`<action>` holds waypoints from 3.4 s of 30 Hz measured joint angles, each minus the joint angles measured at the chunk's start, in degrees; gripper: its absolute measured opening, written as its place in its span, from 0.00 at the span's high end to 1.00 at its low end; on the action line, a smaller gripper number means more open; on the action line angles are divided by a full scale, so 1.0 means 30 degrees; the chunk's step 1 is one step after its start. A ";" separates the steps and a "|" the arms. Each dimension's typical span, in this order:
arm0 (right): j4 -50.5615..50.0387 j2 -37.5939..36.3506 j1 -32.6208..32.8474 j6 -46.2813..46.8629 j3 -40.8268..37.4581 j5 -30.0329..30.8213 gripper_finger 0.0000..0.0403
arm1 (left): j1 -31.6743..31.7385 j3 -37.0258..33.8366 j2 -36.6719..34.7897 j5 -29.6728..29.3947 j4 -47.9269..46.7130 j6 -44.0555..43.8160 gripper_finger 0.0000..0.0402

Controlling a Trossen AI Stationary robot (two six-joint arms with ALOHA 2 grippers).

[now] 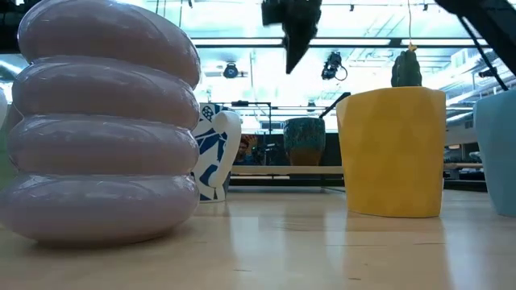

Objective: Place coffee mugs
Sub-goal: Put the yellow mug on the shelf

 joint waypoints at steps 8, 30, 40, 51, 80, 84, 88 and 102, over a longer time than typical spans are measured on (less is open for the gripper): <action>0.5783 -0.3230 0.3732 0.1514 -0.6430 -0.1155 0.46 | -0.0011 0.0004 0.0000 0.6415 0.1195 -0.0201 0.96; 1.7852 -1.1399 0.9332 0.4413 -2.2722 0.2577 0.50 | -0.0007 0.1556 0.3543 0.3685 0.3759 -0.2134 0.96; 1.1698 -0.9028 0.9663 0.5375 -1.8842 0.0105 0.50 | 0.0000 0.5346 0.8312 0.3475 0.0898 -0.2926 0.96; 0.8797 -0.4936 1.1939 0.8409 -1.4590 -0.0265 0.50 | -0.0007 0.8621 1.0950 0.2878 -0.3338 -0.2926 0.96; 0.6369 0.1895 1.4358 1.6220 -1.1673 0.1402 0.66 | 0.0000 1.0051 1.0870 0.3421 -0.7575 -0.2999 0.96; 0.6279 0.2047 1.4256 1.4944 -1.1672 0.1190 0.82 | -0.0007 1.0051 1.0870 0.4038 -0.7550 -0.3021 0.96; 0.5953 0.1823 1.4258 1.3431 -1.1678 0.1146 0.94 | -0.0003 1.0041 1.0870 0.4048 -0.7549 -0.3052 0.96; 0.3477 0.0578 1.1467 0.5497 -0.7431 0.1694 0.91 | -0.0233 0.6748 1.0873 0.3306 -0.4694 -0.2777 0.96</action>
